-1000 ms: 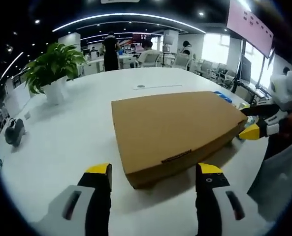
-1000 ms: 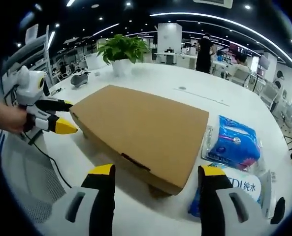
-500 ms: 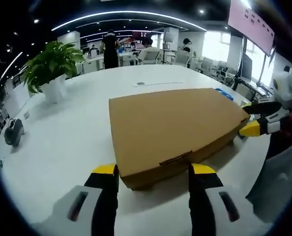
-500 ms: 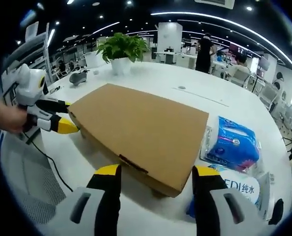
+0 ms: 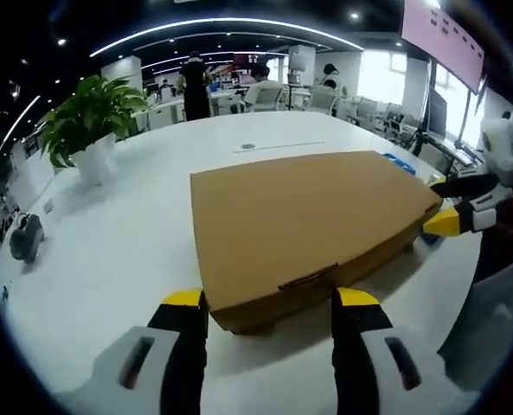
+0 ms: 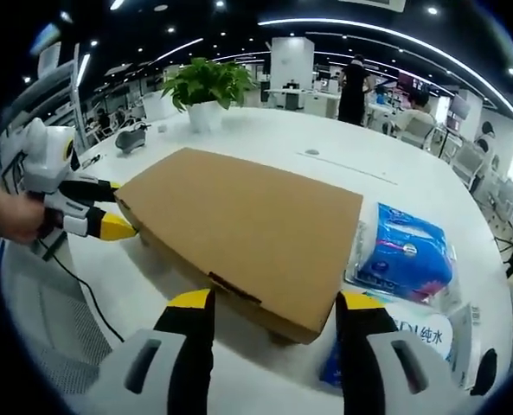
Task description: Operate the shoe box by opening the lid, removing the specified soft item, and placing it in the target area until the item is outside and the box remains undamaged.
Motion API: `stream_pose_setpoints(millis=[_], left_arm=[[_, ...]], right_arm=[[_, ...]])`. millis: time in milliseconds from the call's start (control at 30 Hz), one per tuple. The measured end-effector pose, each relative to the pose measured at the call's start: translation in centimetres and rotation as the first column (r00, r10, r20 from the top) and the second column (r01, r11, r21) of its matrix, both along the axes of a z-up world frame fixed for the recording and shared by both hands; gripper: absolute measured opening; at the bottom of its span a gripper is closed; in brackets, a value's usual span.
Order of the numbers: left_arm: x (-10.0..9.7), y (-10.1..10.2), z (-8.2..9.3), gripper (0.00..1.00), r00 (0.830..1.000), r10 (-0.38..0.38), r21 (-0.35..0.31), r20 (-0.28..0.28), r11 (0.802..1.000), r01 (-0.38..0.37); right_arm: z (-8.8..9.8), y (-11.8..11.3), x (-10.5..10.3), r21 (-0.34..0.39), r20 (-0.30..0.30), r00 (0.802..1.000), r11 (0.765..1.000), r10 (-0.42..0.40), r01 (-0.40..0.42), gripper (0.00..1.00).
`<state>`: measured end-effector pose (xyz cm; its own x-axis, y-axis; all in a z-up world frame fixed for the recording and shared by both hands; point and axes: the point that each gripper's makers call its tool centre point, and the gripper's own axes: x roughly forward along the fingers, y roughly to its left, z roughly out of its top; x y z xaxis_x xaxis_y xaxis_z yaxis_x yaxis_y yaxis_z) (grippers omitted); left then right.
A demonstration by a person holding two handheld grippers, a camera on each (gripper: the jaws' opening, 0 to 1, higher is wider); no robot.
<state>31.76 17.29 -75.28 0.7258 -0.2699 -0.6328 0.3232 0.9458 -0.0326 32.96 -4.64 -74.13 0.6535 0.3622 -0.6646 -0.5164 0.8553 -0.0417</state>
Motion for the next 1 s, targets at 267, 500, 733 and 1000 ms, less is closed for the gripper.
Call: stream_pose_setpoints(millis=[267,500,733,1000], left_arm=[[0.5,-0.5,0.0,0.57,1.0,0.016,0.002,0.008,1.0,-0.016],[1.2,-0.7,0.0,0.57,1.0,0.009,0.004,0.0,1.0,-0.009],[1.6,-0.9,0.0,0.57,1.0,0.001,0.009,0.0,1.0,-0.001],[1.6,-0.8,-0.2,0.54,1.0,0.007,-0.001,-0.017,1.0,-0.007]], right_arm=[[0.0,-0.5,0.7,-0.005,0.004,1.0,1.0,-0.006,0.006,0.54],[0.1,-0.7,1.2,-0.004,0.005,1.0,1.0,-0.015,0.015,0.54],[0.0,-1.0,1.5,0.005,-0.001,1.0,1.0,-0.024,0.024,0.54],[0.1,-1.1,1.5,-0.005,0.001,1.0,1.0,-0.023,0.023,0.54]])
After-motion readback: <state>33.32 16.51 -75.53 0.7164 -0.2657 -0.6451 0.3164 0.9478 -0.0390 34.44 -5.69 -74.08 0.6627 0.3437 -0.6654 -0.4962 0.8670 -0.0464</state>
